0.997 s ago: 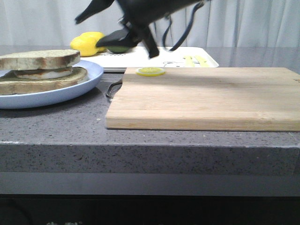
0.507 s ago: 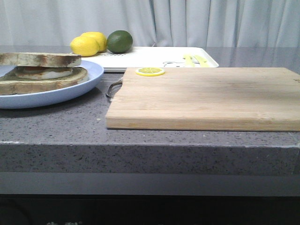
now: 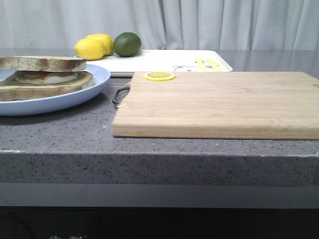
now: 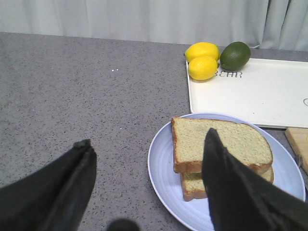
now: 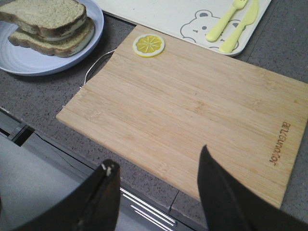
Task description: Place bread and move sandwich to tray
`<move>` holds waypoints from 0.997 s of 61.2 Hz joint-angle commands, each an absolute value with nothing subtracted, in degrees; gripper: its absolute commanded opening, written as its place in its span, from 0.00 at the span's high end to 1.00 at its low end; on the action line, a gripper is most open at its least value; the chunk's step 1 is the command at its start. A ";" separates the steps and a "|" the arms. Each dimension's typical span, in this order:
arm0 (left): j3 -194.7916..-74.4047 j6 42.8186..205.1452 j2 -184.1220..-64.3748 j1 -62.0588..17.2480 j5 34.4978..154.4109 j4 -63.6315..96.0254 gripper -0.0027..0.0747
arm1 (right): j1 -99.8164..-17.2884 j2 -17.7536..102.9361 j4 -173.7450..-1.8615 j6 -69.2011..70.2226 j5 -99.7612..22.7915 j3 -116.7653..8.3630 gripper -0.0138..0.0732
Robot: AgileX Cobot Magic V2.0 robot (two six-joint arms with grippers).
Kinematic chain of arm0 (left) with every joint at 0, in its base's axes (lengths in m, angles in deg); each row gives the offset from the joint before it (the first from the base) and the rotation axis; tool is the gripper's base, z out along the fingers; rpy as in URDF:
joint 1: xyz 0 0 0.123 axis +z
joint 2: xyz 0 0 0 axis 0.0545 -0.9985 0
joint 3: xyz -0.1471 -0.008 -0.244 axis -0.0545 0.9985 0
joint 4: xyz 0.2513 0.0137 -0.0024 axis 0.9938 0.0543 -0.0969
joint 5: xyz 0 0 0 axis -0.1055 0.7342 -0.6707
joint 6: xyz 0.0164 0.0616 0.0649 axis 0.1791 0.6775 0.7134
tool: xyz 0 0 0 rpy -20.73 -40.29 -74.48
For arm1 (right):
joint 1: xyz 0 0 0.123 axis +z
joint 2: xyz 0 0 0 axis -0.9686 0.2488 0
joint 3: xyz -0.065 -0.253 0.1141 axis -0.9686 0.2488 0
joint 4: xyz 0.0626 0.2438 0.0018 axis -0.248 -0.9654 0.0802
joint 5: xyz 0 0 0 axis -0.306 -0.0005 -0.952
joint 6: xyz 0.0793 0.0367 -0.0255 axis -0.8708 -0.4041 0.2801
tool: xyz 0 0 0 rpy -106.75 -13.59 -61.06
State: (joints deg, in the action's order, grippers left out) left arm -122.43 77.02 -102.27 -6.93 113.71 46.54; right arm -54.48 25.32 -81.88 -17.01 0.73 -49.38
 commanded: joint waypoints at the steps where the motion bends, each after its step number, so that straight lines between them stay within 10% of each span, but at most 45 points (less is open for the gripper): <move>1: -124.05 76.94 -102.78 -7.29 109.99 46.71 0.36 | -54.61 20.86 -81.71 -17.24 -3.68 -48.33 0.39; 61: -150.90 90.58 -148.08 2.99 139.76 29.27 0.36 | -54.61 15.61 -81.71 -17.24 -3.62 -46.65 0.39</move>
State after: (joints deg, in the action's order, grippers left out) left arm -147.63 85.87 -146.72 0.79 140.34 36.54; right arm -54.48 15.39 -81.88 -17.01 0.73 -45.33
